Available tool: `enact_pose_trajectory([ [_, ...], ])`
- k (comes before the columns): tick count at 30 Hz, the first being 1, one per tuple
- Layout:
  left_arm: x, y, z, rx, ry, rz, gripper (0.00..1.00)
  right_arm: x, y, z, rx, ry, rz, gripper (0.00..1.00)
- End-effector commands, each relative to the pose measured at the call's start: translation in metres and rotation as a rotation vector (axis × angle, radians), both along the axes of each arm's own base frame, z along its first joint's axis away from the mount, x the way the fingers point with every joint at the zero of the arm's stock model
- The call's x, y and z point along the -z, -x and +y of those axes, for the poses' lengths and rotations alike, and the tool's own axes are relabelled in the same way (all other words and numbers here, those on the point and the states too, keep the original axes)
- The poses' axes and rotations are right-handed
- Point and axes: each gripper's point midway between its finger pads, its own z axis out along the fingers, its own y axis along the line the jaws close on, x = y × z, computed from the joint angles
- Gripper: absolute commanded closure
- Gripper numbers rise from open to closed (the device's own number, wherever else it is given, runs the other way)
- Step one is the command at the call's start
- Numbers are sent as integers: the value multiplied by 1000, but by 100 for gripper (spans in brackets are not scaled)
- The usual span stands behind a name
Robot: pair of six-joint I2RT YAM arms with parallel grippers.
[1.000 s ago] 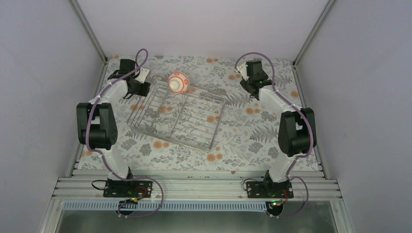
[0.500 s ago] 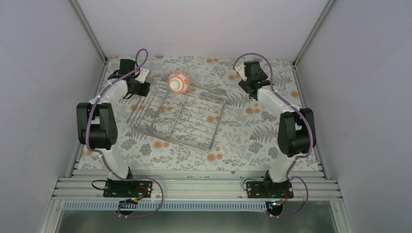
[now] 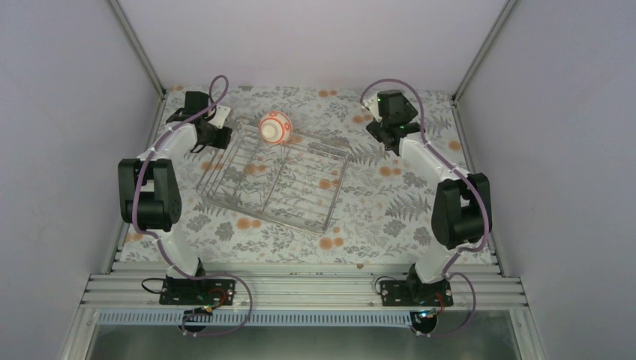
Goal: Unload the bowls from the dish rack
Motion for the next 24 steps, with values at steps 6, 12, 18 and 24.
enact_pose_trajectory([
  [6, -14, 7, -17, 69, 68, 0, 98, -72, -9, 6, -37, -261, -35, 0],
  [12, -12, 10, -22, 97, 83, 10, 98, -73, -11, -1, -95, -404, 126, 2],
  [18, -10, 12, -25, 116, 96, 16, 98, -75, -12, -23, -156, -530, 231, 10],
  [24, -9, 12, -25, 115, 98, 18, 98, -43, -8, -30, -225, -701, 423, 26],
])
